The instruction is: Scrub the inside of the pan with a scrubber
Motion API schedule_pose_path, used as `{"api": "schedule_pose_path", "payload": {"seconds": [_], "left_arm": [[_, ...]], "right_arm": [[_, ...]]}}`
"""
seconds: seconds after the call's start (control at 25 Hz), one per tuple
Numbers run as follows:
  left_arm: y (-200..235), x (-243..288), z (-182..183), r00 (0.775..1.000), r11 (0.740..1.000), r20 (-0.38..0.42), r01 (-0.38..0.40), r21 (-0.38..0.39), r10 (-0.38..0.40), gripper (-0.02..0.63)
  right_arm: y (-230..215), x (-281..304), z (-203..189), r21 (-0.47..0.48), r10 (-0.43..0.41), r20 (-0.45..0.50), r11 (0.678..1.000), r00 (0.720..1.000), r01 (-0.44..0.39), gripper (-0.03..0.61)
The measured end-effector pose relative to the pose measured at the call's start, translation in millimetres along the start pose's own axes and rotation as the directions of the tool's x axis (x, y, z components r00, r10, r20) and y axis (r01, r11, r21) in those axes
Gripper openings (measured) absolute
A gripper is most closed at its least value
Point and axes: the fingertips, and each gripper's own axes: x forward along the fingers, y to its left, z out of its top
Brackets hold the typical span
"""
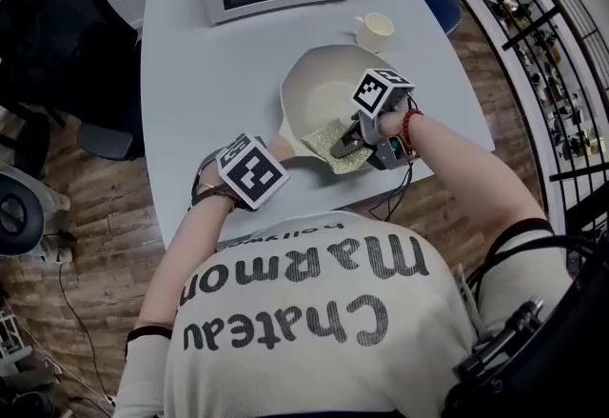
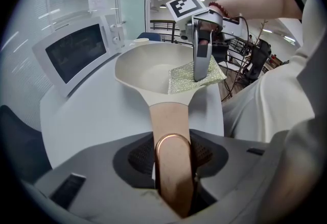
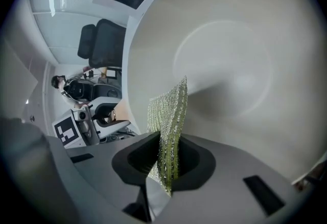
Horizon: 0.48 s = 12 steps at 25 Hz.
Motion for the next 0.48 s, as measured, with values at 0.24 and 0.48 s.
{"api": "schedule_pose_path", "payload": {"seconds": [0.24,0.48], "left_arm": [[-1,0,1,1.0,1.0,0.0,0.011,-0.011,-0.011,0.154],[-1,2,1,1.0,1.0,-0.003,0.009,-0.01,-0.009,0.155]], "right_arm": [[-22,-12,-19,-0.073,-0.102,-0.114,0.993,0.988,0.094,0.058],[-46,-24,-23,-0.15,-0.232,-0.204,0.968,0.951,0.204,0.059]]}}
